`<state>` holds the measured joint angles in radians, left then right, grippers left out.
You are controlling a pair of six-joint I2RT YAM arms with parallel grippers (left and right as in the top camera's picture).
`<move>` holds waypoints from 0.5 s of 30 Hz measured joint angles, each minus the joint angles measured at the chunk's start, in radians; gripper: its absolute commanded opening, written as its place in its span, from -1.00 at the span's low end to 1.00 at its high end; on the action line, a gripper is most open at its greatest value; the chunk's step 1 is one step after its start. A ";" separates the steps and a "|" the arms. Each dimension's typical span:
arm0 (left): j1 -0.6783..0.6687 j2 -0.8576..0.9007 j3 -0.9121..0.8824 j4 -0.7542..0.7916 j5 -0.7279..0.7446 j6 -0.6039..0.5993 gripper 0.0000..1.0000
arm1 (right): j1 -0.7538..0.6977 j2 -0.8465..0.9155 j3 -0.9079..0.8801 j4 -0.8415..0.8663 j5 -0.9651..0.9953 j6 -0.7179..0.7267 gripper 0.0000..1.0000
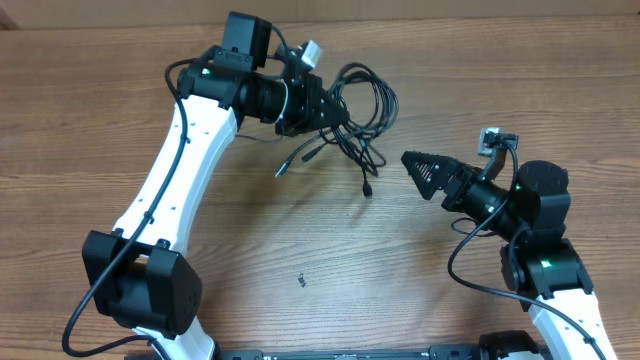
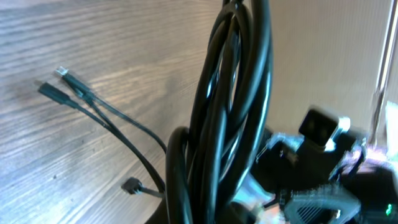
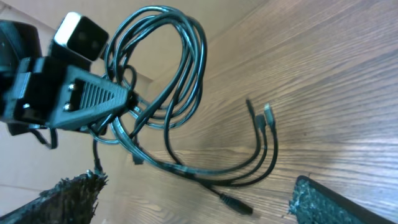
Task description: Untangle cables
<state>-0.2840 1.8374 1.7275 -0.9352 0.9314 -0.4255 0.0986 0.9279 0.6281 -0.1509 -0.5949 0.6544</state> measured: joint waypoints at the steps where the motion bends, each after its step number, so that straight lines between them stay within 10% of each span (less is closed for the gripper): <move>1: -0.005 0.000 0.000 -0.028 0.005 0.048 -0.91 | 0.000 0.003 0.000 0.001 0.000 0.000 1.00; 7: -0.045 0.000 0.000 -0.135 -0.018 0.315 -0.91 | 0.000 0.007 0.000 0.001 0.000 0.000 1.00; 15: -0.055 0.000 0.000 -0.169 -0.089 0.377 -0.92 | 0.000 0.036 0.000 0.001 0.000 0.000 1.00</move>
<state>-0.3389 1.8374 1.7275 -1.1038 0.8429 -0.0486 0.0986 0.9638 0.6281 -0.1501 -0.5953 0.6548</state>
